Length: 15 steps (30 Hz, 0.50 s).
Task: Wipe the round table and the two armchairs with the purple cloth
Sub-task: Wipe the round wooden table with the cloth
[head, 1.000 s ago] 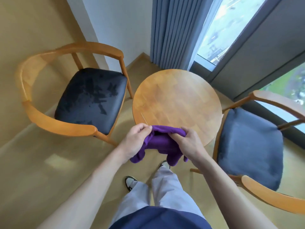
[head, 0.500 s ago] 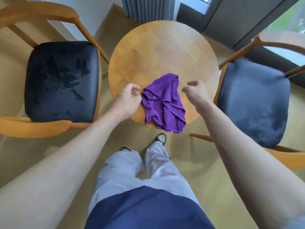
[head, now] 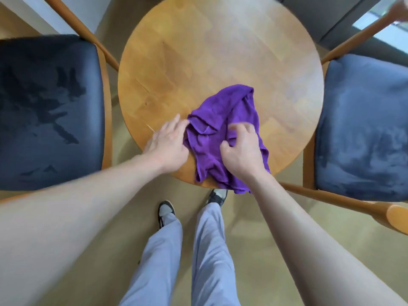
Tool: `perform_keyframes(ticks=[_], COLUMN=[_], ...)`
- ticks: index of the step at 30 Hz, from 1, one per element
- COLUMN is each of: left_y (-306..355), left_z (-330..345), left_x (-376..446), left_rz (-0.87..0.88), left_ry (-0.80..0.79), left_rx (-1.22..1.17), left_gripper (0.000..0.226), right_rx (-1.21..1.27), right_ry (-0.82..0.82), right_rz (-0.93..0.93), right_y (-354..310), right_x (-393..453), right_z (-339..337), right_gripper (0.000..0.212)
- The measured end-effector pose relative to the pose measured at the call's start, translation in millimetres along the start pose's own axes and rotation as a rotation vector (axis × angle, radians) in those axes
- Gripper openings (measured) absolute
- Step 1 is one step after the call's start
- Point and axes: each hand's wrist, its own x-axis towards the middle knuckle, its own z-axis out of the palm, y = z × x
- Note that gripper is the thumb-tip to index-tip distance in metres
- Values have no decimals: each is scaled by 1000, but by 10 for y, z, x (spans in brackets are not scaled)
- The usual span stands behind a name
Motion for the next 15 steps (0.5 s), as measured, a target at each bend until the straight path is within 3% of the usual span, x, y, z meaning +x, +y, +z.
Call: perform_keyframes(ticks=[3, 7, 10, 15], left_y=[-145, -251, -314, -355], left_z=[32, 246, 457, 519], left_x=[411, 619, 619, 697], left_rz=[88, 228, 258, 272], left_ry=[92, 247, 407, 462], left_rx=[54, 128, 120, 117], left_gripper=[69, 69, 72, 72], right_rx=[-146, -305, -430, -430], right_ry=[142, 202, 354, 430], right_rz=[-89, -9, -75, -253], right_y=[-83, 24, 156, 224], right_x=[464, 935, 1043, 1199], right_z=[181, 466, 737, 744], right_gripper=[61, 77, 81, 81])
